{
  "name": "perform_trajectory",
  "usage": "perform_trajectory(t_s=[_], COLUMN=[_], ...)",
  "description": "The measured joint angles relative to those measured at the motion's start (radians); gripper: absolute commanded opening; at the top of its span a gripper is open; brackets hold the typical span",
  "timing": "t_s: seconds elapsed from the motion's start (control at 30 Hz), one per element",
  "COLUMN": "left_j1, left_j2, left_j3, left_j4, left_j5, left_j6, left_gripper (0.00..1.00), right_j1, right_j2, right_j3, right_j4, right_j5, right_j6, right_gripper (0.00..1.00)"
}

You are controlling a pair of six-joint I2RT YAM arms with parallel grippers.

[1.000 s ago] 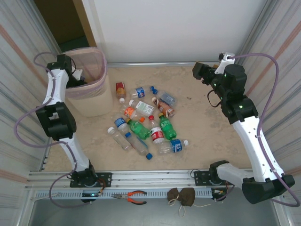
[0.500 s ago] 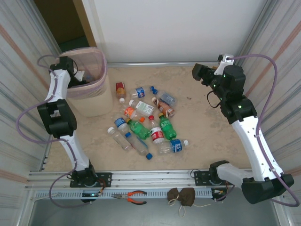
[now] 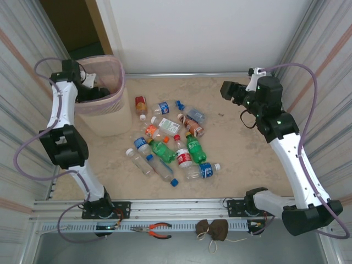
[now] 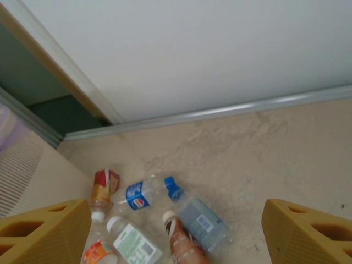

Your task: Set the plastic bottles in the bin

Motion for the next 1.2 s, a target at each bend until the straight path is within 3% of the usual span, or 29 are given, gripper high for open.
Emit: perform_trajectory(t_s=[0.23,0.73,1.0,1.2], left_j1=[0.0,-0.003,-0.065,-0.101], left_j2=[-0.078,-0.328,-0.429,-0.463], left_j3=[0.0,-0.127,-0.222,-0.268], left_j4=[0.042,0.221,0.304,0.344], left_j5=[0.108,0.383,0.448,0.459], left_j6=[-0.03,-0.151,-0.195,-0.223], left_gripper=[0.78,0.78,0.78,0.78], right_j1=[-0.008,-0.018,-0.003,0.016], right_j2=[-0.013,-0.26,-0.356,-0.386], right_j3=[-0.028,-0.46,-0.689,-0.789], right_j4=[-0.098,-0.179,-0.229,-0.217], right_j5=[-0.046,-0.193,-0.224,-0.235], right_j6=[0.097,0.599,0.924,1.062], right_gripper=[0.78,0.74,0.68,0.64])
